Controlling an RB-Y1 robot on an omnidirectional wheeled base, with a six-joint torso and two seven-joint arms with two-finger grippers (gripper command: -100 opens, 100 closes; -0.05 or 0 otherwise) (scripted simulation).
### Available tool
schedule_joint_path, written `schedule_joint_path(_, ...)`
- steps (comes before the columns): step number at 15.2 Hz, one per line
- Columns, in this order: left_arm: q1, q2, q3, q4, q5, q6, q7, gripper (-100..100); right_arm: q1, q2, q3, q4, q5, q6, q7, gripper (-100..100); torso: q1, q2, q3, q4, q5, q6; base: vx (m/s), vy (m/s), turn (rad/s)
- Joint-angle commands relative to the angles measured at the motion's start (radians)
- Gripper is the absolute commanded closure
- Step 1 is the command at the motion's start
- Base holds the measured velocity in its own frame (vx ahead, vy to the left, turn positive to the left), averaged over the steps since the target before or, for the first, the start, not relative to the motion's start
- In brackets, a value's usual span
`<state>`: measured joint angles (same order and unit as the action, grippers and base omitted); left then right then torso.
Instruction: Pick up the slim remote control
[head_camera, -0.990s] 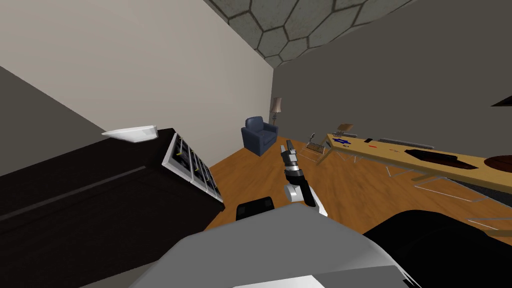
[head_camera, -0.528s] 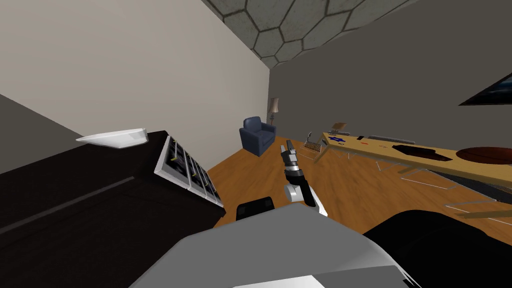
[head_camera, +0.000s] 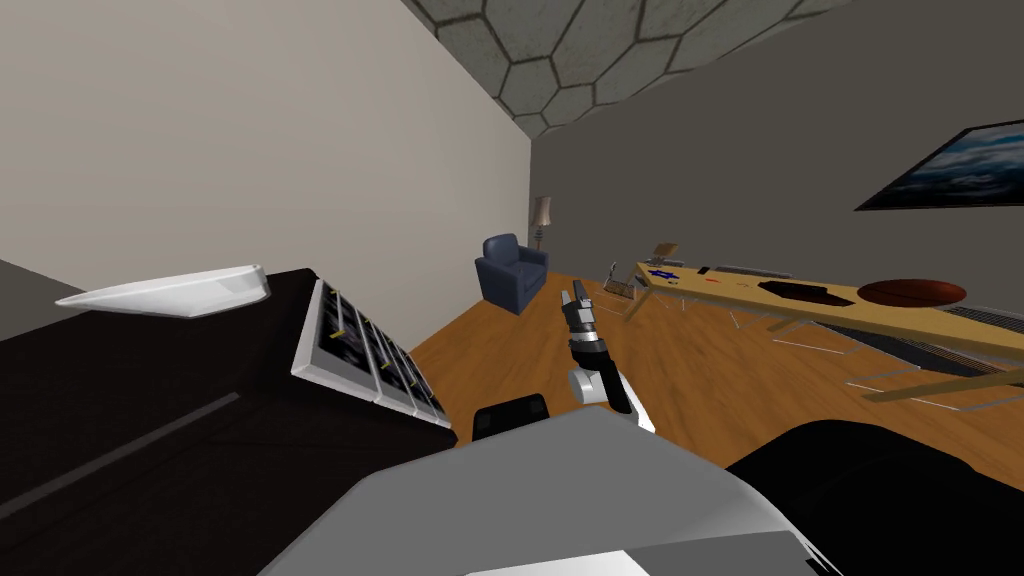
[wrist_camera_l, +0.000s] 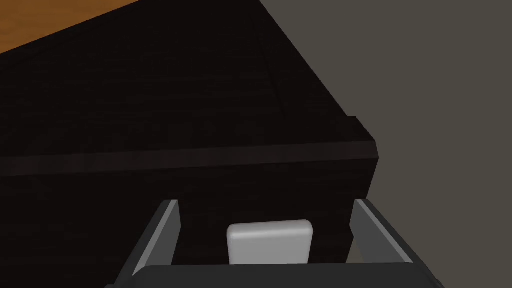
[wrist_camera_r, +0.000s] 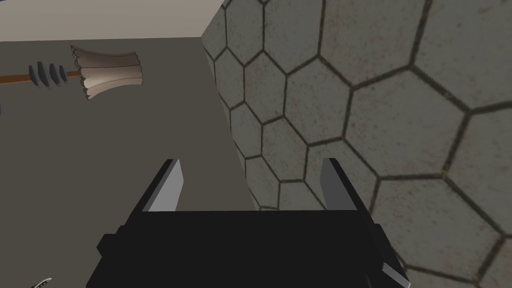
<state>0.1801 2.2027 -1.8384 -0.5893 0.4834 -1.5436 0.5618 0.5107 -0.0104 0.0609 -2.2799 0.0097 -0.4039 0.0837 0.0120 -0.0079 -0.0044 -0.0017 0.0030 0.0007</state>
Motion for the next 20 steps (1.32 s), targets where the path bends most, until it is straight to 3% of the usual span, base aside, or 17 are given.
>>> schedule_joint_path(1, -0.008, 0.006, -0.040, 0.004, 0.008, -0.020, 0.003, -100, 0.000, 0.000, 0.000, 0.000, 0.000, 0.000, 0.000, 0, 0.000, 0.000, 0.000, 0.000, 0.000, 0.000, 0.111, 0.185, -0.132)
schedule_joint_path(4, -0.026, -0.003, -0.109, 0.030, 0.025, -0.088, 0.020, -100, 0.000, 0.000, 0.000, 0.000, 0.000, 0.000, 0.000, 0, 0.006, -0.002, -0.002, -0.001, 0.002, 0.000, 0.135, 0.247, -0.161)
schedule_joint_path(5, -0.026, -0.003, -0.125, 0.030, 0.025, -0.088, 0.020, -100, 0.000, 0.000, 0.000, 0.000, 0.000, 0.000, 0.000, 0, 0.007, -0.003, -0.002, -0.001, 0.002, 0.000, 0.121, 0.222, -0.129)
schedule_joint_path(6, -0.033, -0.013, -0.164, 0.037, 0.032, -0.122, 0.025, -100, 0.000, 0.000, 0.000, 0.000, 0.000, 0.000, 0.000, 0, 0.006, -0.003, -0.002, -0.001, 0.002, 0.000, 0.119, 0.252, -0.130)
schedule_joint_path(8, -0.033, -0.013, -0.164, 0.037, 0.032, -0.122, 0.025, -100, 0.000, 0.000, 0.000, 0.000, 0.000, 0.000, 0.000, 0, 0.007, -0.002, -0.002, -0.001, 0.002, 0.000, 0.085, 0.190, -0.083)
schedule_joint_path(10, -0.041, -0.034, -0.216, 0.039, 0.038, -0.169, 0.031, -100, 0.000, 0.000, 0.000, 0.000, 0.000, 0.000, 0.000, 0, 0.000, 0.000, 0.000, 0.000, 0.001, 0.000, 0.063, 0.117, -0.068)
schedule_joint_path(13, -0.038, -0.029, -0.206, 0.034, 0.035, -0.161, 0.030, -100, 0.000, 0.000, 0.000, 0.000, 0.000, 0.000, 0.000, 0, -0.005, 0.003, 0.001, 0.001, -0.001, -0.001, 0.032, 0.068, -0.028)
schedule_joint_path(14, -0.038, -0.053, -0.180, 0.056, 0.022, -0.152, 0.065, -100, 0.000, 0.000, 0.000, 0.000, 0.000, 0.000, 0.000, 0, -0.008, 0.004, 0.002, 0.001, -0.001, -0.001, -0.042, -0.018, -0.096)
schedule_joint_path(20, -0.033, -0.085, -0.131, 0.083, 0.000, -0.131, 0.119, -100, 0.000, 0.000, 0.000, 0.000, 0.000, 0.000, 0.000, 0, -0.015, 0.013, 0.007, 0.003, -0.004, -0.001, -0.087, -0.036, -0.067)
